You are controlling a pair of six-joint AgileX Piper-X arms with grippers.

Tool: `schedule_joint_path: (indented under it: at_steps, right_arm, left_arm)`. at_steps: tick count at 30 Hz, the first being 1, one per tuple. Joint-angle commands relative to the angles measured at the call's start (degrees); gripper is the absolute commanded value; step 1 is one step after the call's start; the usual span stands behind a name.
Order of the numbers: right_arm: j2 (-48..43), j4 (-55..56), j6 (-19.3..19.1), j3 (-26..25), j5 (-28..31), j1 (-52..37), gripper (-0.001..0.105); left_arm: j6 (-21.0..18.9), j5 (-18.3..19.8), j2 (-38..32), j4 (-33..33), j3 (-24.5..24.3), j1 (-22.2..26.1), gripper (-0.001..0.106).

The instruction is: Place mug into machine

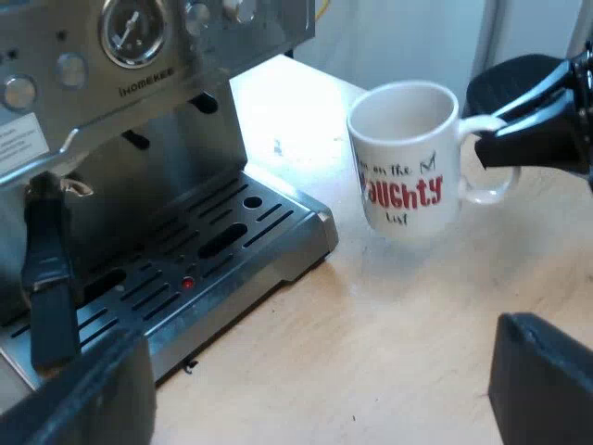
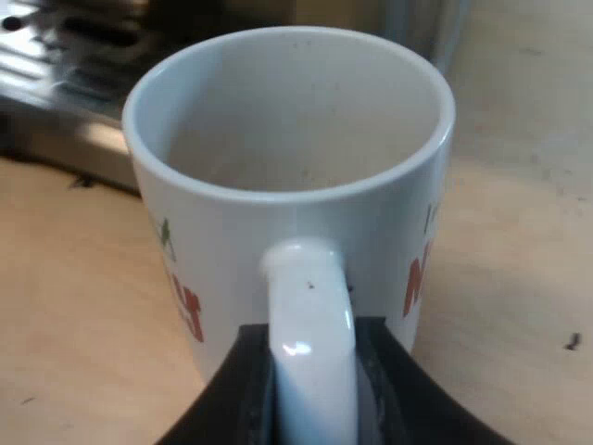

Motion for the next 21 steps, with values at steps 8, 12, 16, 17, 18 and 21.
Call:
schedule_joint_path:
  at_steps: [8,12,16,17,18,21]
  right_arm:
    - [-1.4,-1.4,5.0,-3.3,7.1,13.5,0.0]
    - [-1.2,-1.6,6.7,-3.3,8.2,16.7,0.0]
    - [0.1,-3.2,6.7,-3.3,8.2,17.7,0.0]
    - [0.9,-4.6,6.7,-3.3,8.2,17.8,0.0]
    - [1.7,-6.0,6.7,-3.3,8.2,17.8,0.0]
    - [5.0,-10.5,6.7,-3.3,8.2,17.8,0.0]
  left_arm:
    - [-1.9,-1.8,-6.1,6.4,-0.1,-0.3,0.085]
    - [-2.3,-2.1,-7.0,6.8,1.0,-0.3,0.085]
    - [-3.0,-2.1,-6.9,4.9,4.6,-0.3,0.085]
    - [-3.6,-2.0,-6.9,3.5,5.9,-0.3,0.085]
    - [-4.3,-2.0,-6.8,2.1,6.9,-0.3,0.085]
    - [-5.8,-2.0,-6.8,-2.3,9.2,-0.3,0.085]
